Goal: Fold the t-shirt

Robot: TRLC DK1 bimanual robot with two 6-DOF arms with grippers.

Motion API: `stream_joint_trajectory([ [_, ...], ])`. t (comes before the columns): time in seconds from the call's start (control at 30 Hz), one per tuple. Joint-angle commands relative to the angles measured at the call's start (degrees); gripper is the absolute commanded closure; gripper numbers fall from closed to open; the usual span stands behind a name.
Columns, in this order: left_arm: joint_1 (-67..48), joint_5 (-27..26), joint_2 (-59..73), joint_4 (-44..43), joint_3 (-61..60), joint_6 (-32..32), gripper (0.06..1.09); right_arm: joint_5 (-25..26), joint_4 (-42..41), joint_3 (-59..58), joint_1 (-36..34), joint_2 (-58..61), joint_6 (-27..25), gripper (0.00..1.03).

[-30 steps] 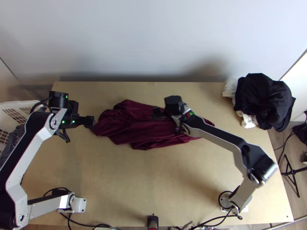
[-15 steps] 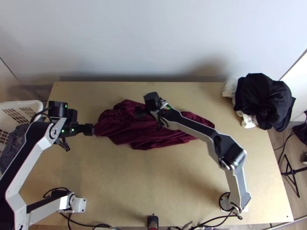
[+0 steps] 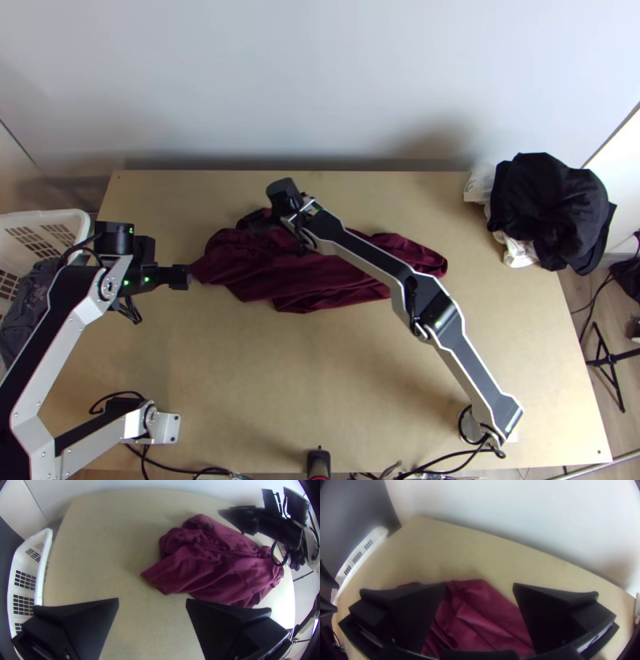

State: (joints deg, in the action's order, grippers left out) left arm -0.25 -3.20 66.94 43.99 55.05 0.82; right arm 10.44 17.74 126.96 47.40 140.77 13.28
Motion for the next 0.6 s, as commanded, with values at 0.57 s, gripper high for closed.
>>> stream_joint_trajectory([
  [0.57, 0.0, 0.0, -1.6, -1.6, -4.1, 0.9, 0.11, -0.9, 2.1, 7.2, 1.2, 8.6, -1.9, 0.15],
])
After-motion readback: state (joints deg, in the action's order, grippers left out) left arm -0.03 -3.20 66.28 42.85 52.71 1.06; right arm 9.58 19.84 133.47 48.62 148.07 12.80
